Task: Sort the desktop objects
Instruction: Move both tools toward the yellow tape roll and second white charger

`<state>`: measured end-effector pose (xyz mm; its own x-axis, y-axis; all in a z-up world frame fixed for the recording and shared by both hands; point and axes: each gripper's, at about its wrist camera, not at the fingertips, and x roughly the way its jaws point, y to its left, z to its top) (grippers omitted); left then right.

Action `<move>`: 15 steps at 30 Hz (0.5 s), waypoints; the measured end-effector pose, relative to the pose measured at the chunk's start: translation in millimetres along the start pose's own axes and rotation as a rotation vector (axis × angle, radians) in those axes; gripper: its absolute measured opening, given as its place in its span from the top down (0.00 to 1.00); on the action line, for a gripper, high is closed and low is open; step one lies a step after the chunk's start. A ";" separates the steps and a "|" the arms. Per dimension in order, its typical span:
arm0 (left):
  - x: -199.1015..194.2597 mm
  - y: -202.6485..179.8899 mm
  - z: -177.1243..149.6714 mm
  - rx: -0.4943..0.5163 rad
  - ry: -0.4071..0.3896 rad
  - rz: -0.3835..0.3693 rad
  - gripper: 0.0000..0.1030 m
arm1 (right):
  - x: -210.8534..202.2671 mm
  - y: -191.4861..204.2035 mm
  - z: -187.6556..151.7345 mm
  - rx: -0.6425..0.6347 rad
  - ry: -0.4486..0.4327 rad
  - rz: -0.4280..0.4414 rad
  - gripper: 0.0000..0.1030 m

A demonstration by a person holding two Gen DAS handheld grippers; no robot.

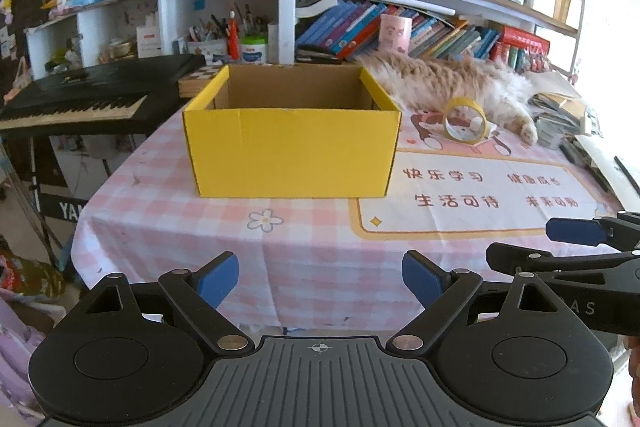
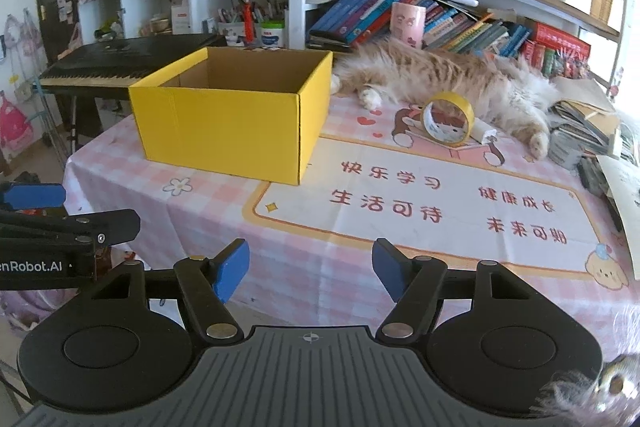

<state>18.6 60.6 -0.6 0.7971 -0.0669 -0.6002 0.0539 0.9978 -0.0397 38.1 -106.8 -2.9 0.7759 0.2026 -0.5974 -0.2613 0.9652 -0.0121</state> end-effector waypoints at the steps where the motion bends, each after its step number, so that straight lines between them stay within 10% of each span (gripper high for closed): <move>1: 0.6 0.2 0.2 0.000 0.002 -0.003 0.11 | 0.2 -0.2 -0.6 0.004 0.004 -0.005 0.36; 15: 24.1 -24.6 9.2 0.066 0.028 -0.127 0.11 | -0.5 -20.7 -5.9 0.062 0.043 -0.108 0.36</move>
<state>42.0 34.4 -6.8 0.7644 -0.1920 -0.6154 0.1939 0.9789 -0.0645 39.8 -127.9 -7.2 0.7721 0.0905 -0.6291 -0.1400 0.9897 -0.0295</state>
